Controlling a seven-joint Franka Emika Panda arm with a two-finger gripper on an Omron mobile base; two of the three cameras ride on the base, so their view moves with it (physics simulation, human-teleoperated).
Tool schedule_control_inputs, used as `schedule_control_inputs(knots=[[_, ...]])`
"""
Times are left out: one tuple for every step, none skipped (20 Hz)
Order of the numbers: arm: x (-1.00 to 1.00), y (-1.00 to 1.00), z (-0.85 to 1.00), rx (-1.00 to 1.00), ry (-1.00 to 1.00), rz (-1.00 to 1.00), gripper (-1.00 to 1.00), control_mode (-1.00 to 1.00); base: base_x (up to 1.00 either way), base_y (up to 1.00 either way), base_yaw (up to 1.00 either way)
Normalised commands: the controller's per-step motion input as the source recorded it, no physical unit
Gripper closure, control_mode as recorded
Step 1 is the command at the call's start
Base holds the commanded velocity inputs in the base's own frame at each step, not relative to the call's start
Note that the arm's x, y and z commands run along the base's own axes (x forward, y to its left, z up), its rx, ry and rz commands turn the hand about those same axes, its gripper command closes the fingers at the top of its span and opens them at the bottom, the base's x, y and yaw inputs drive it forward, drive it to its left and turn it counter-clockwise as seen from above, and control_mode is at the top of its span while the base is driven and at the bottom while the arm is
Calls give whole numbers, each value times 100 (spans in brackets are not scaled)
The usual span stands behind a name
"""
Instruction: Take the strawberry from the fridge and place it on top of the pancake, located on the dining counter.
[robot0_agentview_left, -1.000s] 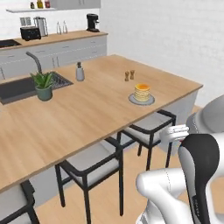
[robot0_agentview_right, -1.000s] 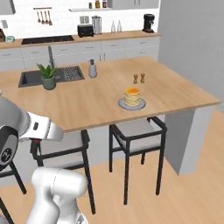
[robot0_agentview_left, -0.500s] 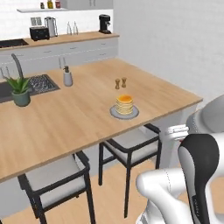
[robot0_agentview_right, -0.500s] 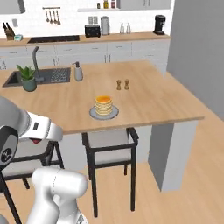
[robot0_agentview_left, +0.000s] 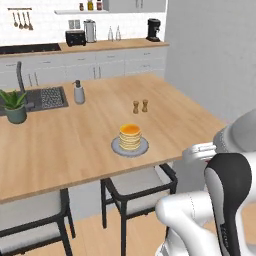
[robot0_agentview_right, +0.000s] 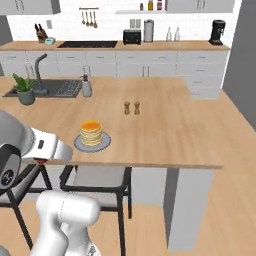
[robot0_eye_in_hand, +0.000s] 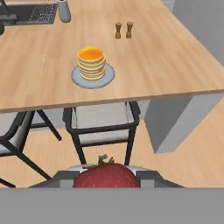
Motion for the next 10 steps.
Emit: schedule_control_inputs(knots=[[0, 0, 0, 0, 0, 0, 100, 100, 73, -60, 44], [0, 0, 0, 0, 0, 0, 100, 100, 62, -54, 47], [0, 0, 0, 0, 0, 0, 100, 100, 57, -51, 49], [0, 0, 0, 0, 0, 0, 100, 100, 54, -51, 50], [0, 0, 0, 0, 0, 0, 100, 100, 53, -51, 50], [0, 0, 0, 0, 0, 0, 100, 100, 54, -50, 49], [0, 0, 0, 0, 0, 0, 100, 100, 56, -49, 47], [0, 0, 0, 0, 0, 0, 100, 100, 61, -45, 45], [0, 0, 0, 0, 0, 0, 100, 100, 76, -36, 40], [0, 0, 0, 0, 0, 0, 100, 100, 84, -20, 32]])
